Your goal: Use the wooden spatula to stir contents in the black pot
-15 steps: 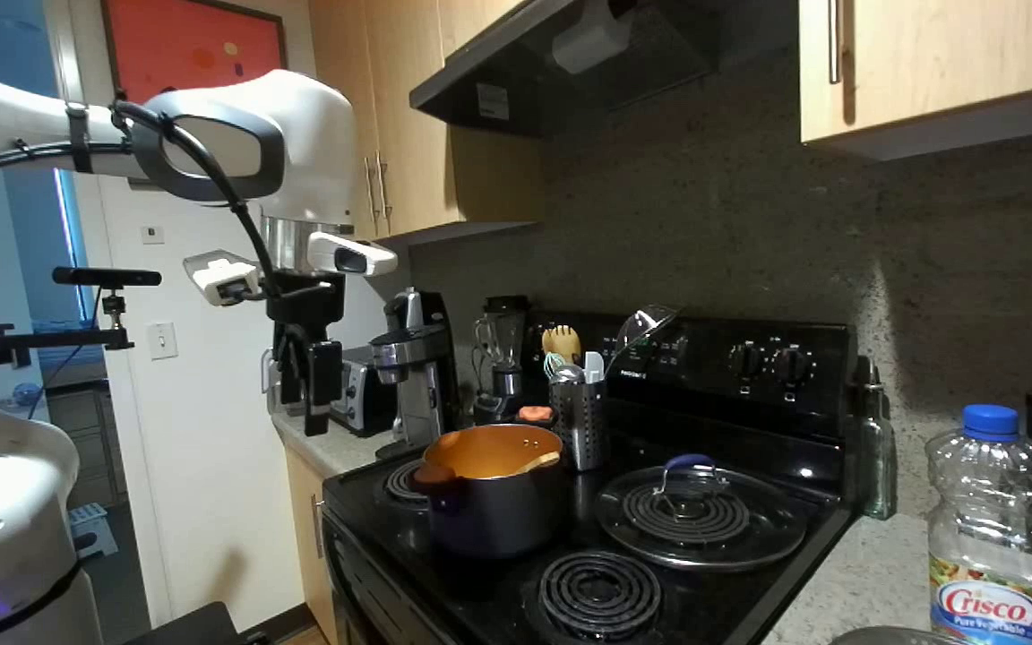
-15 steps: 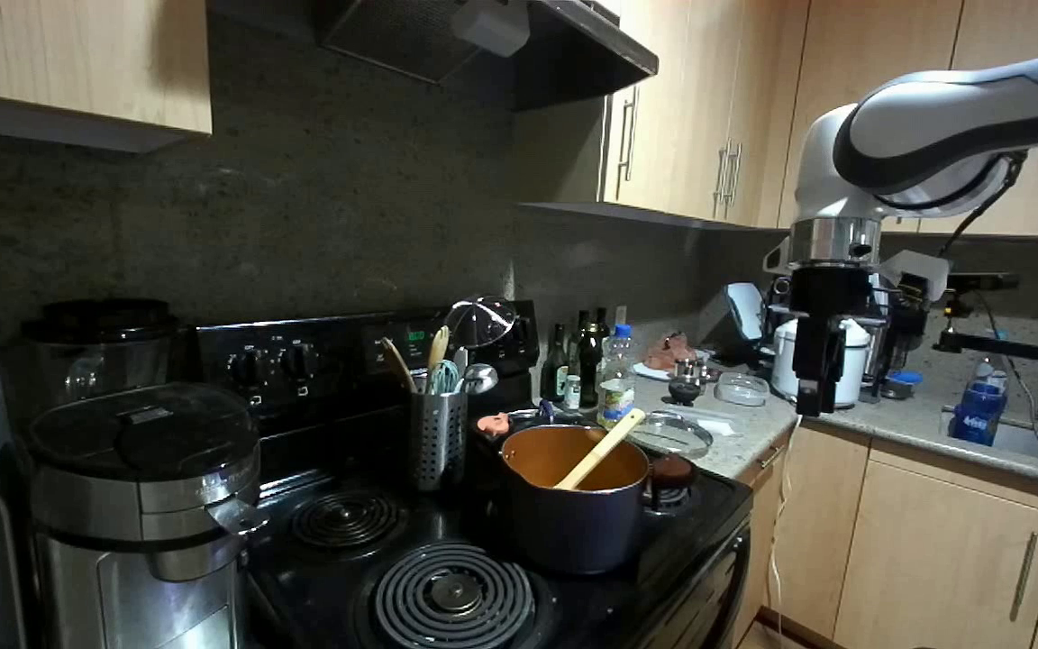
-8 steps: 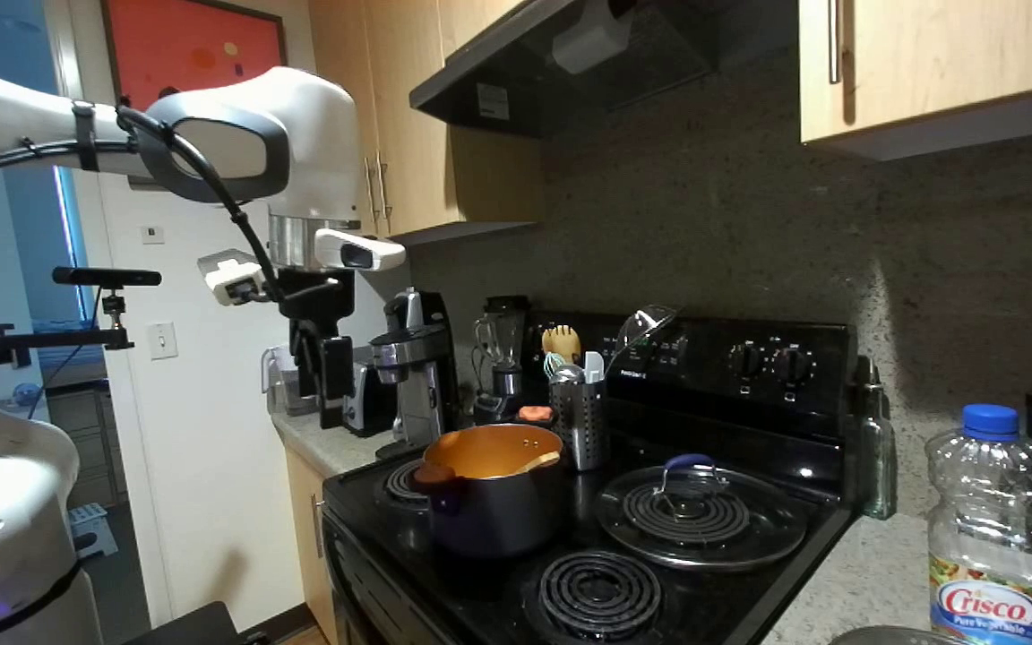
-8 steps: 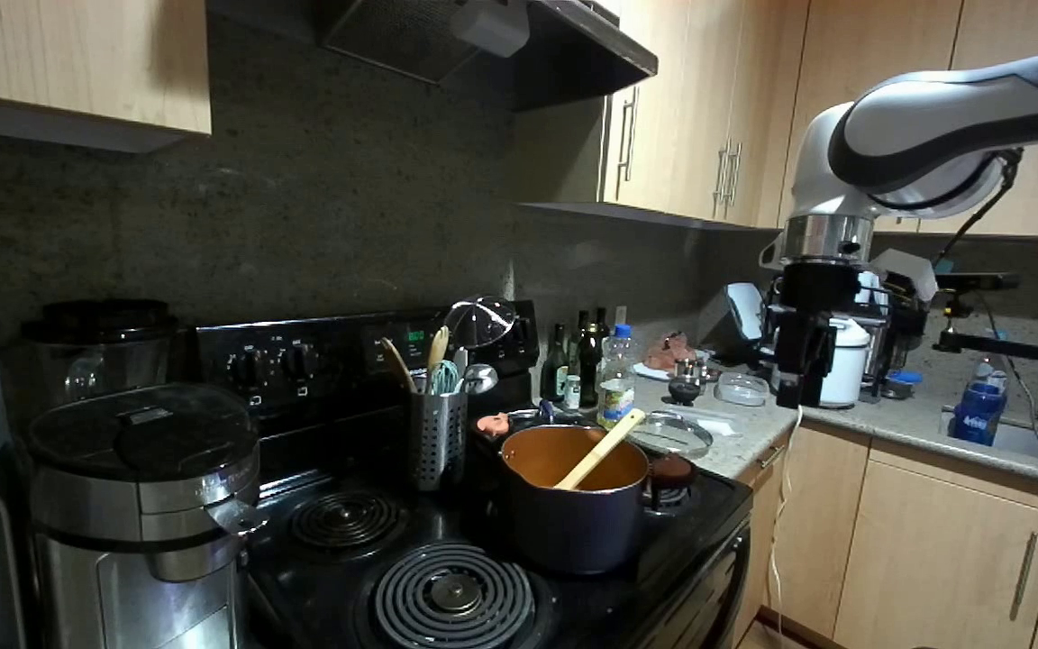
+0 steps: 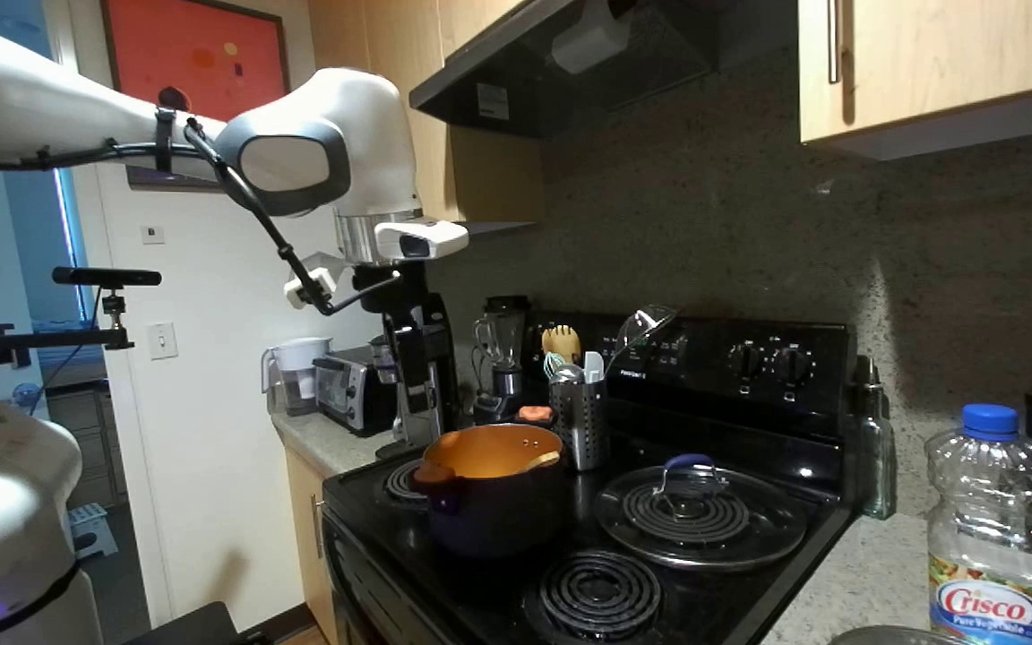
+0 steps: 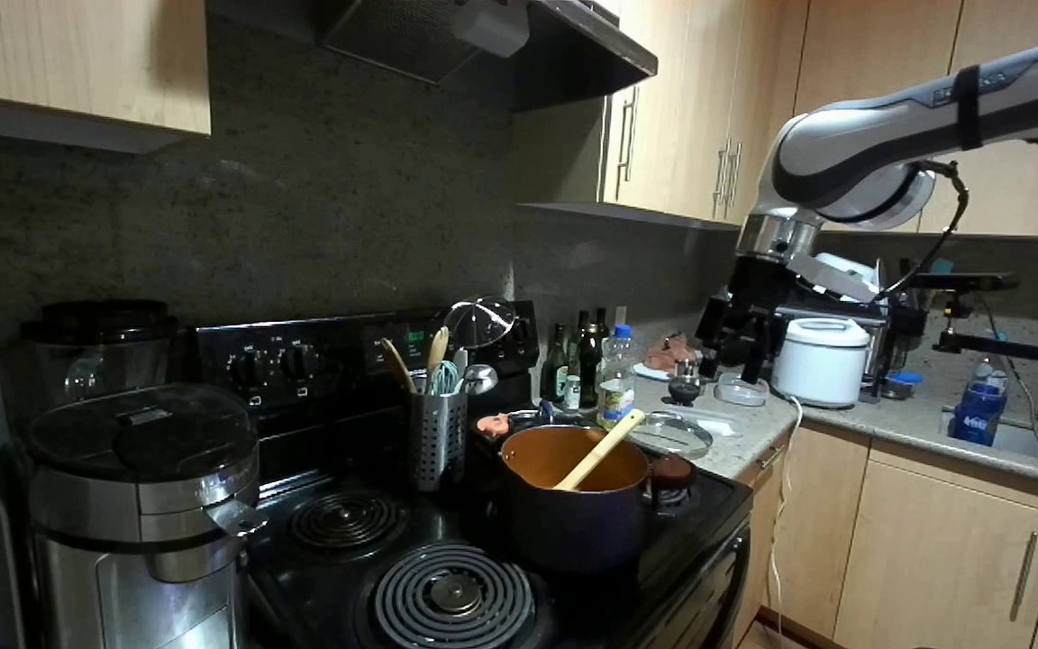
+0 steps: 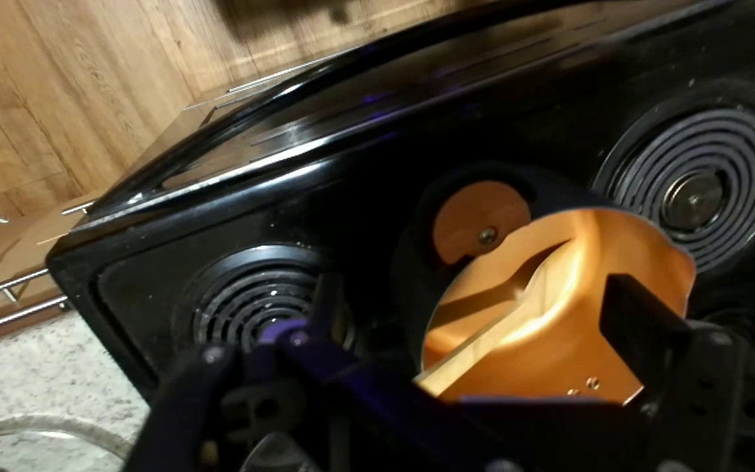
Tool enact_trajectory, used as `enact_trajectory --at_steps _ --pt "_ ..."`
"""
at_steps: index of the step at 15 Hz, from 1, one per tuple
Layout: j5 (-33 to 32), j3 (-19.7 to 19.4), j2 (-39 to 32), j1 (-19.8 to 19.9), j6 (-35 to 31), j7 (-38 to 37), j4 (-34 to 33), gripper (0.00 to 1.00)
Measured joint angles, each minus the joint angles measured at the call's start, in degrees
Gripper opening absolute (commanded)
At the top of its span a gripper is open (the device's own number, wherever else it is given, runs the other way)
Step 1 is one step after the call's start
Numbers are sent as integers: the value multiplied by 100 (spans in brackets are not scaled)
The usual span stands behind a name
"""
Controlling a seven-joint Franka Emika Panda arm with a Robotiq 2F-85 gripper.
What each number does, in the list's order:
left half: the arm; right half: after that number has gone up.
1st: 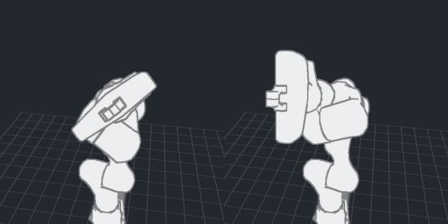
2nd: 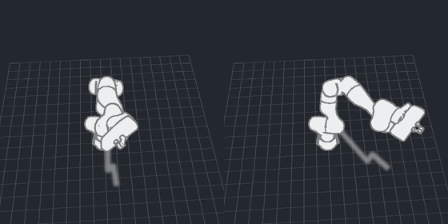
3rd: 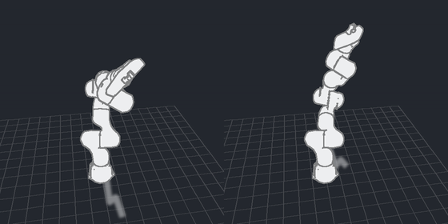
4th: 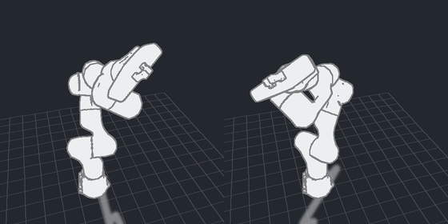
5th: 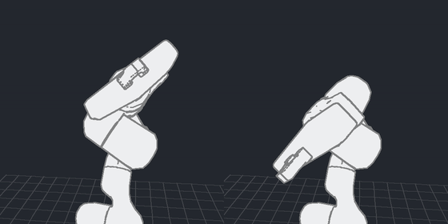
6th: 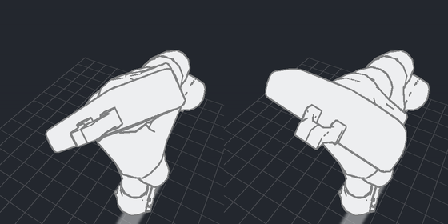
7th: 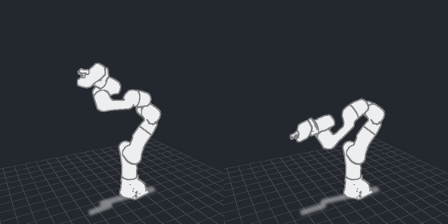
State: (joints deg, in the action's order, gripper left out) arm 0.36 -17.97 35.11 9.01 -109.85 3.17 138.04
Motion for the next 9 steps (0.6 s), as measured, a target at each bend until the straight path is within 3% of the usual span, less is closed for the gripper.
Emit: enact_trajectory --at_steps 9 --pt "576 -104 -1229 434 -1201 -480 -404 100"
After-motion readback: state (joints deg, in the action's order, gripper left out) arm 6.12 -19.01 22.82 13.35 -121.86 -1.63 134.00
